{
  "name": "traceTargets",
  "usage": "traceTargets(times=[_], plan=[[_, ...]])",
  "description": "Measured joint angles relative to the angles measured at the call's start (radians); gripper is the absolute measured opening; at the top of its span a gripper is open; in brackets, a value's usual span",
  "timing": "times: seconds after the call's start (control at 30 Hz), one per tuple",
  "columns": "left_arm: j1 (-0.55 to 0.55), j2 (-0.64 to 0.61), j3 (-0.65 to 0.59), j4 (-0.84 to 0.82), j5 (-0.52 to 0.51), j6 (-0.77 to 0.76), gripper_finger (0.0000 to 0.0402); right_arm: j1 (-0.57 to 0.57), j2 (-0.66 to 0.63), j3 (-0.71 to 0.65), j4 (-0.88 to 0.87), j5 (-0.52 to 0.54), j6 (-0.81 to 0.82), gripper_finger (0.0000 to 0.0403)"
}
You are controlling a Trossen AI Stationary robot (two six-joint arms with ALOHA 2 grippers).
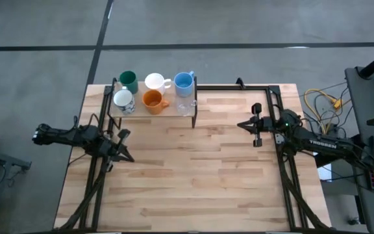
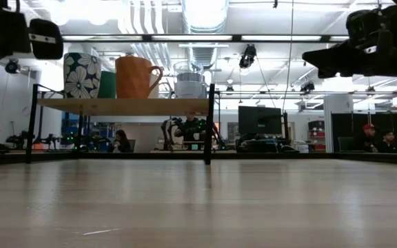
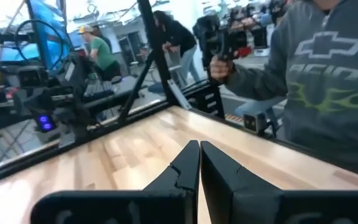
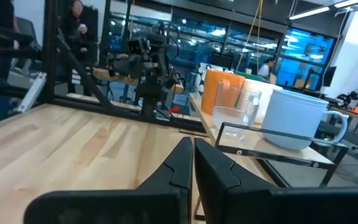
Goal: Stack small to large cups/mugs on shelf
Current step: Return to home position
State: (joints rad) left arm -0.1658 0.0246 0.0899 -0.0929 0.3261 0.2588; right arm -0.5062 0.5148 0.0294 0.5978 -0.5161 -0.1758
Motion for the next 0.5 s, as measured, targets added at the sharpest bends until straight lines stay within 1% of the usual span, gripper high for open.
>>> traceTargets(times=[0.07,0.2,0.5], plan=[[0.0,0.001,-0.016,0.032,0.014,-0.017,0.0,-0.003,-0.026,-0.021,0.013,-0.008,0.025,0.0008],[0.0,0.0,-0.059,0.098,0.048,-0.025,0.0,-0.004,-0.059,-0.022,-0.016,-0.012,0.038,0.0008],[-0.001,0.041,-0.064,0.119,0.05,-0.043,0.0,-0.014,-0.09,-0.021,-0.015,-0.01,0.056,0.0009]])
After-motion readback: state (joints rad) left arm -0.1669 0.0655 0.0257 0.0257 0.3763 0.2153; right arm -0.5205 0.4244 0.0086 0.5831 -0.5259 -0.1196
